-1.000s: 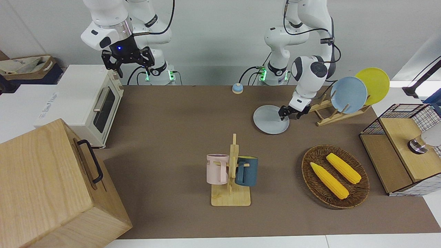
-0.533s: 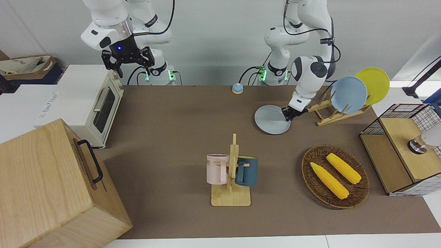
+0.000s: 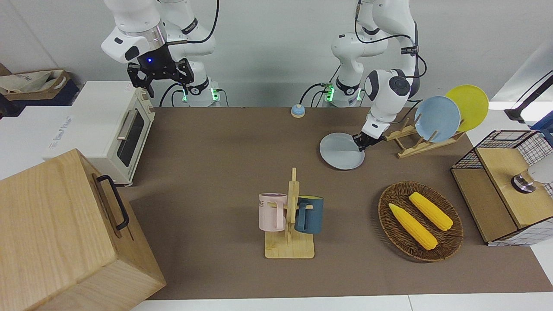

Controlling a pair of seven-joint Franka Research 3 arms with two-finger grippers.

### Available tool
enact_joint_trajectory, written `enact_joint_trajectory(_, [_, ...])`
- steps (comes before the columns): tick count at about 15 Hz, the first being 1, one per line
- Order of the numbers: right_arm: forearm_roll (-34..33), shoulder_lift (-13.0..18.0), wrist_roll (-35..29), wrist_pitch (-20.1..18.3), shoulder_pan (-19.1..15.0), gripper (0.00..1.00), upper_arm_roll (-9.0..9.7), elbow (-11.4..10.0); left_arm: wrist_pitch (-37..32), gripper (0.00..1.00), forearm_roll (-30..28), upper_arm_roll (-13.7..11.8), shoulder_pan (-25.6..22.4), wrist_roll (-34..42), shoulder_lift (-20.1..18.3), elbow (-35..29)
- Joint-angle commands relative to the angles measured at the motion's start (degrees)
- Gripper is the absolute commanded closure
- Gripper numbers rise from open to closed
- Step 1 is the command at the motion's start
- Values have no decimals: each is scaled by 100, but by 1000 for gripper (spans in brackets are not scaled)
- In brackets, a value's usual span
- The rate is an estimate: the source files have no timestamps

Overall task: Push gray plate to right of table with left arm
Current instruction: 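Press the left gripper against the gray plate's rim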

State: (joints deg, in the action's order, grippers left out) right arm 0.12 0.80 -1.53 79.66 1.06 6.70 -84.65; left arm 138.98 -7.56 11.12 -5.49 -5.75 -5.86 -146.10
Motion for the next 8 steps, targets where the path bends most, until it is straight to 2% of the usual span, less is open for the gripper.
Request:
enact_joint_trajectory(1, [59, 17, -14, -83, -115, 17, 77, 45, 173, 1000, -333, -40, 250, -75, 111, -121])
enact_joint_trajectory(8, [59, 17, -5, -83, -115, 17, 86, 45, 252, 1000, -474, -40, 733, -611, 146, -112])
